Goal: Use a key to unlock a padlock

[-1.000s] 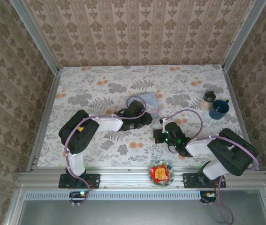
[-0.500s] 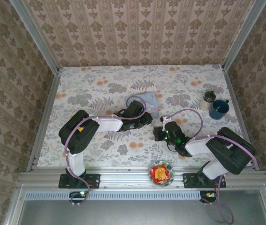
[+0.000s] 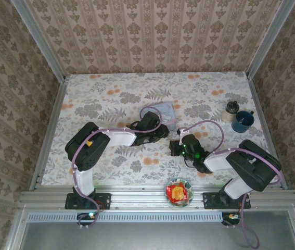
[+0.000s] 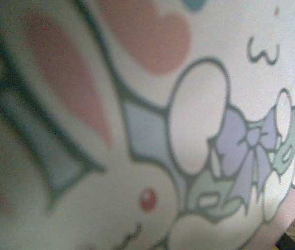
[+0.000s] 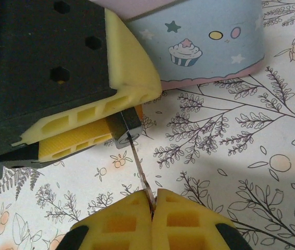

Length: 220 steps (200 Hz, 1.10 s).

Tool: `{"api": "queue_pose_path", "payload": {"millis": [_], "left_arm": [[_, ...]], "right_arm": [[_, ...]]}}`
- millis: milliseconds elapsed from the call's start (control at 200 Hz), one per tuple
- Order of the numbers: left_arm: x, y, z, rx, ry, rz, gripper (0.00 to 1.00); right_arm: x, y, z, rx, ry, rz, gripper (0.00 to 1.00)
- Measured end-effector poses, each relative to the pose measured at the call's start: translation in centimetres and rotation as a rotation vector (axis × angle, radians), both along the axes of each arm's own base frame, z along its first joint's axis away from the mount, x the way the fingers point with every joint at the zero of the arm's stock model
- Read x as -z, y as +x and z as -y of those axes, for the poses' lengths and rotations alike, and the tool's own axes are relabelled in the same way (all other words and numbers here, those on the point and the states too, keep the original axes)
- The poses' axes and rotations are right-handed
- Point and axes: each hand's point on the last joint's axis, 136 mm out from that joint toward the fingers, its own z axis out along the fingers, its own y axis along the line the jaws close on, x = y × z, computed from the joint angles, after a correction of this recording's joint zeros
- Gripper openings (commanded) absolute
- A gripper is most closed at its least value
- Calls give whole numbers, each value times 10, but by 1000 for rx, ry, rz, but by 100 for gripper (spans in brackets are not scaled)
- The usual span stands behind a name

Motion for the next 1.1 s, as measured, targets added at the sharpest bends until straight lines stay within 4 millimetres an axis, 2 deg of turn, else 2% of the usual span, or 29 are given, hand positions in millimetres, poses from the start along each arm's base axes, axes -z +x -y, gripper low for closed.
{"api": "queue_pose_path", "payload": {"millis": [575, 1100], "left_arm": [[0, 0, 0, -3, -3, 0, 0], [-1, -1, 2, -9, -7, -4, 0]], "right_arm": [[1, 3, -1, 2, 14, -4, 0], [0, 1, -5, 13, 152, -112, 0]]}}
